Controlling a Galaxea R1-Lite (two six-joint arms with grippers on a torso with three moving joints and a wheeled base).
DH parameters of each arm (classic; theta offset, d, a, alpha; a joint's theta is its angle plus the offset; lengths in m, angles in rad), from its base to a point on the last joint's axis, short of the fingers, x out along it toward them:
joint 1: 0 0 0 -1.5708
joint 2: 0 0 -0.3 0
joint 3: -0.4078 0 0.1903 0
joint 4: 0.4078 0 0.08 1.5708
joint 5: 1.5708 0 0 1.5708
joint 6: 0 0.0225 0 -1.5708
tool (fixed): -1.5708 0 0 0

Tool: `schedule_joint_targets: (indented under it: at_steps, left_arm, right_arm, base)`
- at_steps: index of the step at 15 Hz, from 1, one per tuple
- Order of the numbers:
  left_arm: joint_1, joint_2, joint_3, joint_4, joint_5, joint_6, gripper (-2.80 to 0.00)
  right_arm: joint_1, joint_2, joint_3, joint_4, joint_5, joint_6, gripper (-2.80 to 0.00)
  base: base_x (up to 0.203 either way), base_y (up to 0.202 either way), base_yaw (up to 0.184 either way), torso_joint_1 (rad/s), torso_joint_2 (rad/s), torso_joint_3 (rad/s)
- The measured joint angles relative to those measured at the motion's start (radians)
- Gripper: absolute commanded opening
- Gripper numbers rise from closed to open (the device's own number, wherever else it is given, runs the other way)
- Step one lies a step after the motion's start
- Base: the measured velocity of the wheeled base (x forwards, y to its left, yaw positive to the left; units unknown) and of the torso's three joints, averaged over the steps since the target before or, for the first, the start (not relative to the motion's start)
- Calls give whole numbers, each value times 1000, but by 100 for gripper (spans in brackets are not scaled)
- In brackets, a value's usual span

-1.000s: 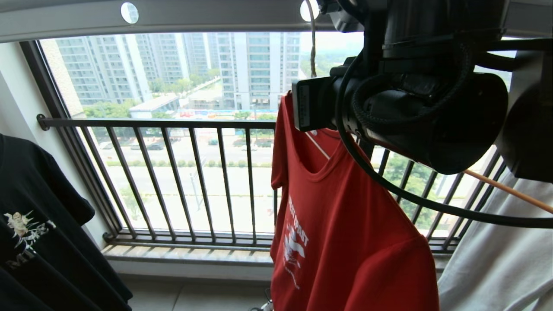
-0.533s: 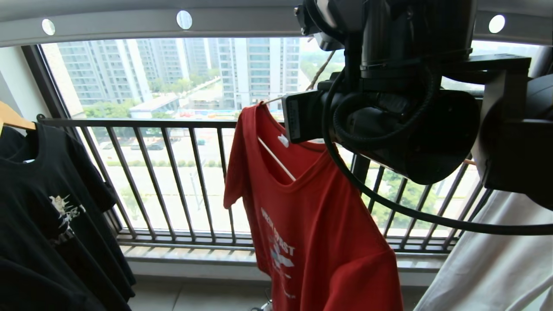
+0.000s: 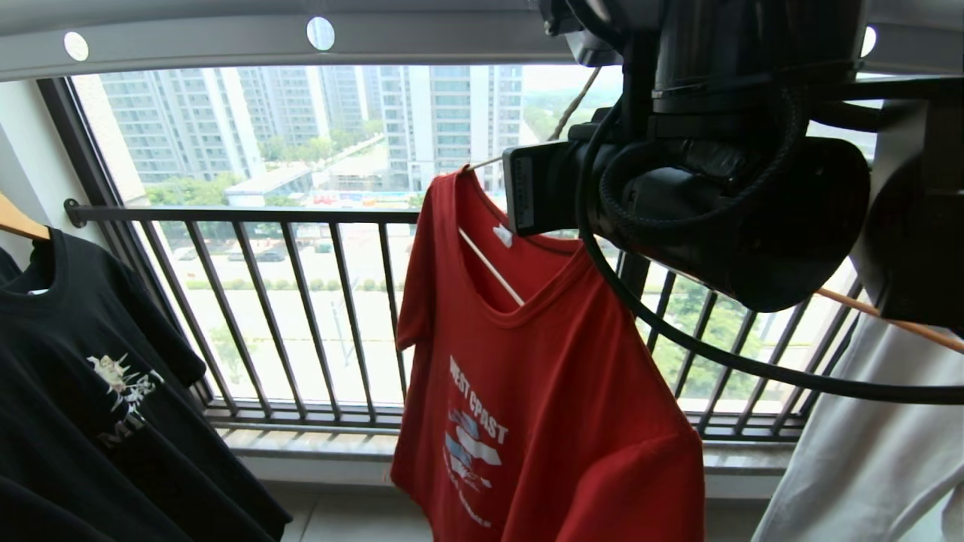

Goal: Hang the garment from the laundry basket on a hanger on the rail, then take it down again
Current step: Take the clothes off the clothes rack

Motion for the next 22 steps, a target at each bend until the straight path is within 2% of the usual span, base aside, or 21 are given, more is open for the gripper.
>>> schedule_joint_targets:
  at_steps: [12, 22]
  left_arm:
    - [0, 0, 0, 0, 0, 0, -280]
    - [0, 0, 0, 0, 0, 0, -280]
  right_arm:
    - [-5, -54, 6, -24, -17, -6, -280]
    - [-49, -56, 97, -26, -17, -16, -280]
  base:
    - [0, 0, 0, 0, 0, 0]
    - [0, 0, 0, 0, 0, 0]
